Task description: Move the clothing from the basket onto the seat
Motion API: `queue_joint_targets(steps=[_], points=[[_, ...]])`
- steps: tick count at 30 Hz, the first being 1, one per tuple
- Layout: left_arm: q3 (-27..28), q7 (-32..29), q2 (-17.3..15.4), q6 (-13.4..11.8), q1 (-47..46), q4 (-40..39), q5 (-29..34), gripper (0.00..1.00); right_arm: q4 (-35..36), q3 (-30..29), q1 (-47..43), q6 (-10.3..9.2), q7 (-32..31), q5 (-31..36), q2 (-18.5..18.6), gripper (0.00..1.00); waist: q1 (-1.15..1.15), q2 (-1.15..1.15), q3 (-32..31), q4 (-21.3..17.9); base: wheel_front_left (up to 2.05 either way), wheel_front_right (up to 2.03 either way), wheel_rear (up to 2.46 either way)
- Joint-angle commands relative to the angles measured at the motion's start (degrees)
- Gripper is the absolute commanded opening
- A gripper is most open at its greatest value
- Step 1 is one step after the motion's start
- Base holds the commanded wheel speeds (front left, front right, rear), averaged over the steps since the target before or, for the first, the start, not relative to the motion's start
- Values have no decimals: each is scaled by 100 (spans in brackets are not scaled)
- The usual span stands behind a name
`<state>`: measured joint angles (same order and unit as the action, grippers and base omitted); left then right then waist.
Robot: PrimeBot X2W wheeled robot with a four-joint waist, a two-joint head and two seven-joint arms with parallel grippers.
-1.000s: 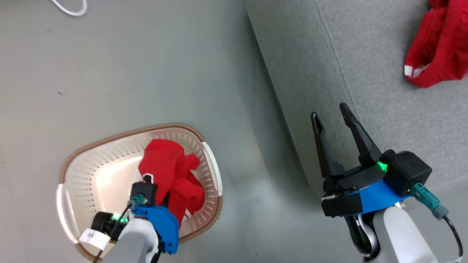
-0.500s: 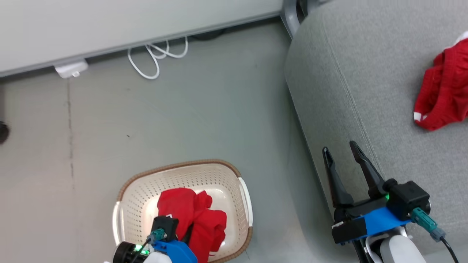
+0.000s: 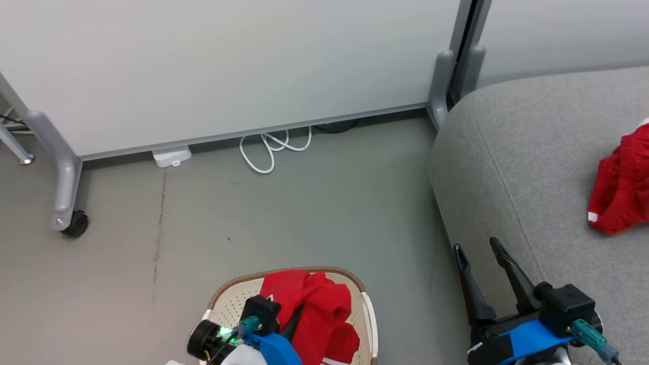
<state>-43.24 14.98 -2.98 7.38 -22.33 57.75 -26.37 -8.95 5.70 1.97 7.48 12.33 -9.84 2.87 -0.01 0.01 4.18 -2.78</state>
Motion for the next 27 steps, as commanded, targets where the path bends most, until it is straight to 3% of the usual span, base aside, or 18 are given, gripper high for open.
queue_joint_targets(steps=[1, 12, 27], points=[[-91, 29, 13, 3, -87, -99, -46, 0, 35, -10, -101, 3, -15, -18, 4, 100, 1, -1, -102, 89, 0, 0, 0], [-825, 30, 8, 6, -400, -841, -317, 0, 191, -34, -315, 3, -166, 48, 3, 100, 1, -1, -302, 245, 0, 0, 0], [-1222, 29, 9, -5, -1051, -1655, -610, 0, 313, 11, -424, 3, -303, 79, 3, 100, 1, -1, -432, 341, 0, 0, 0]])
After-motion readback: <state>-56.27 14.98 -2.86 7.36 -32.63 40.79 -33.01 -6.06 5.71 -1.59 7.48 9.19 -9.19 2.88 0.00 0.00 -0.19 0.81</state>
